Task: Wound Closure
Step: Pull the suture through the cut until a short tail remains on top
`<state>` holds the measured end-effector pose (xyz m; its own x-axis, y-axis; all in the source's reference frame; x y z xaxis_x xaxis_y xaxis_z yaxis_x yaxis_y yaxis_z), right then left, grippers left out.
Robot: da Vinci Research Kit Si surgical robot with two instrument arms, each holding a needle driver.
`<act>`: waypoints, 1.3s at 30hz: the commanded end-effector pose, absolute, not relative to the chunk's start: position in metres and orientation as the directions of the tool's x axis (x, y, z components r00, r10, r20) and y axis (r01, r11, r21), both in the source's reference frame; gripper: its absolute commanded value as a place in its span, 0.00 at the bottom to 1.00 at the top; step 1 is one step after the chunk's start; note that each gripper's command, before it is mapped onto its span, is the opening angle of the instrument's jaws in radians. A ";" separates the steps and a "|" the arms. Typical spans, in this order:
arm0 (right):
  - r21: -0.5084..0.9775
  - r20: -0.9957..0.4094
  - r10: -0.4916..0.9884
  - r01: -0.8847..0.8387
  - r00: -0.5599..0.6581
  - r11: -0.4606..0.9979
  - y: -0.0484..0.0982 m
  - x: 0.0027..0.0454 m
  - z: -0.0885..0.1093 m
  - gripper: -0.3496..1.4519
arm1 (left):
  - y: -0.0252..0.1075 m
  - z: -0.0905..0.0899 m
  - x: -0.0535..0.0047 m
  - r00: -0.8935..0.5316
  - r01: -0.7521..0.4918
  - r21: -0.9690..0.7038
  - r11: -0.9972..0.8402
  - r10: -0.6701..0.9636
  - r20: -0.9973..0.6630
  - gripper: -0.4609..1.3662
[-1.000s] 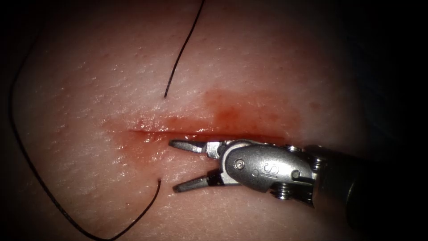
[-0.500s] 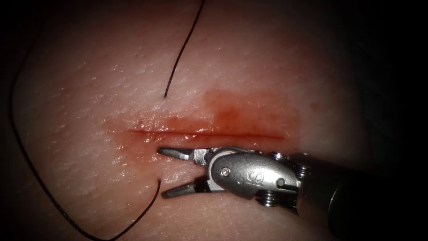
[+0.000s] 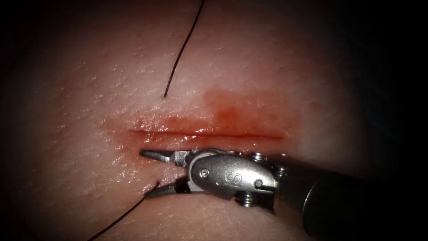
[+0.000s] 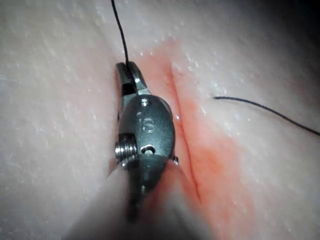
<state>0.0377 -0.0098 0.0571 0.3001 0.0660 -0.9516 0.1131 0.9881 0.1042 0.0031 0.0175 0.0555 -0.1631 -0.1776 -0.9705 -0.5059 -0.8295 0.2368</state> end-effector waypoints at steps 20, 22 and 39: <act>0.161 -0.937 0.079 0.217 0.342 0.963 -0.013 0.0377 0.054 0.00 | 0.018 0.056 0.0031 -0.159 -0.506 0.233 -0.831 -0.176 -0.972 0.06; 0.159 -0.939 0.075 0.229 0.336 0.960 -0.014 0.0379 0.053 0.00 | 0.018 0.056 0.0030 -0.159 -0.506 0.233 -0.831 -0.176 -0.972 0.06; 0.210 -0.951 0.092 0.403 0.294 0.890 -0.021 0.0405 0.048 0.00 | 0.018 0.056 0.0029 -0.160 -0.508 0.231 -0.830 -0.173 -0.972 0.06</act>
